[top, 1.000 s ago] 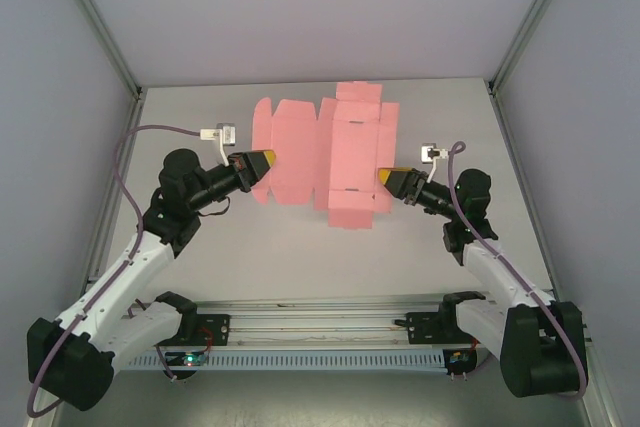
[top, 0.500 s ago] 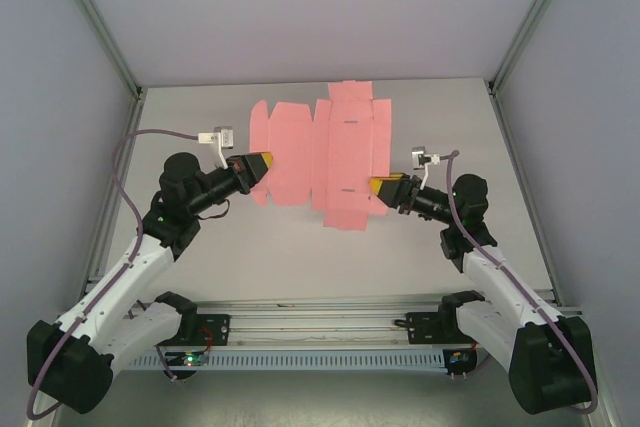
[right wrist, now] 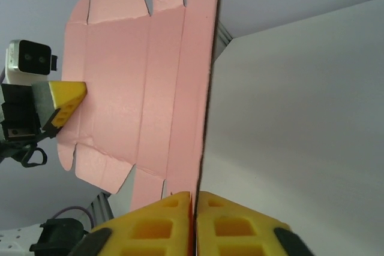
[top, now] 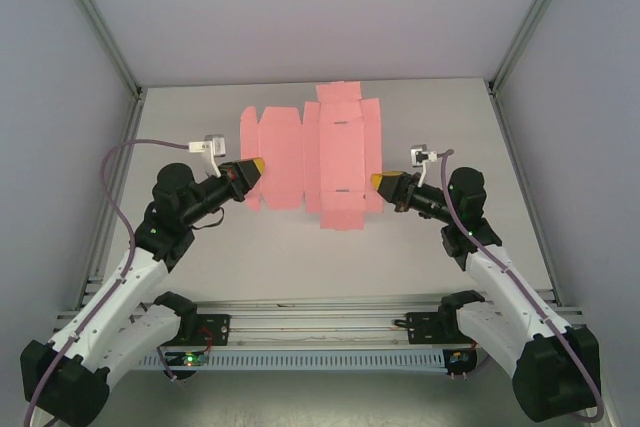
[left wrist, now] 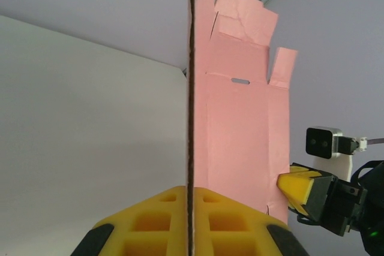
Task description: Assemble paper box
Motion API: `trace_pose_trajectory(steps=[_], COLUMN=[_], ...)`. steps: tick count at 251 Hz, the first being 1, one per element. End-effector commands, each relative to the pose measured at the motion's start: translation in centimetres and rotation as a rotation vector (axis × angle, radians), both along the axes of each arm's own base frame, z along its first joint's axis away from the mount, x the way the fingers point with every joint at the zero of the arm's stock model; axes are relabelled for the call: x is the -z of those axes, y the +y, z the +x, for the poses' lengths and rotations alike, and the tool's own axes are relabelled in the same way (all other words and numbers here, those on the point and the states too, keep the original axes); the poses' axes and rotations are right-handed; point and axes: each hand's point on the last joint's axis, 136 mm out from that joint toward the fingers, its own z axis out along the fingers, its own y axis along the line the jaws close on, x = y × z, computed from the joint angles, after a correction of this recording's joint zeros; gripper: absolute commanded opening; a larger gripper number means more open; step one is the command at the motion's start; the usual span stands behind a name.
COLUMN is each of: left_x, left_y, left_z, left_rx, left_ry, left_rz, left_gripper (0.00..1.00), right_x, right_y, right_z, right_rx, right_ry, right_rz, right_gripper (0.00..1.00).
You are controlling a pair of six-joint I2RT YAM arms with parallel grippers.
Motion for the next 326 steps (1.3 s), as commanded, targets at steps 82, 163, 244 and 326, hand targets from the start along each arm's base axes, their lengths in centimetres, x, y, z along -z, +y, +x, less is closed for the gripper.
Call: trace_pose_trajectory(steps=[82,163,244,326], left_x=[5.4,11.1,10.4,10.2], left_y=[2.5,11.6,8.3,6.6], left_z=[0.0,-2.4,-0.7,0.3], left_rx=[-0.140,-0.540,-0.387,-0.312], left_ry=[0.184,0.412,0.364,0.354], left_rz=[0.176,0.489,0.447,0.440], left_gripper=[1.00,1.00,1.00,1.00], right_x=[1.4,9.4,11.3,8.1], right_y=[1.1,1.7,-0.7,2.2], right_z=[-0.2,-1.5,3.6,6.7], right_rx=[-0.054,-0.119,-0.077,-0.072], right_ry=[-0.023,0.130,-0.187,-0.620], right_rz=[-0.194,-0.514,-1.132,-1.308], right_gripper=[0.00,0.00,0.00,0.00])
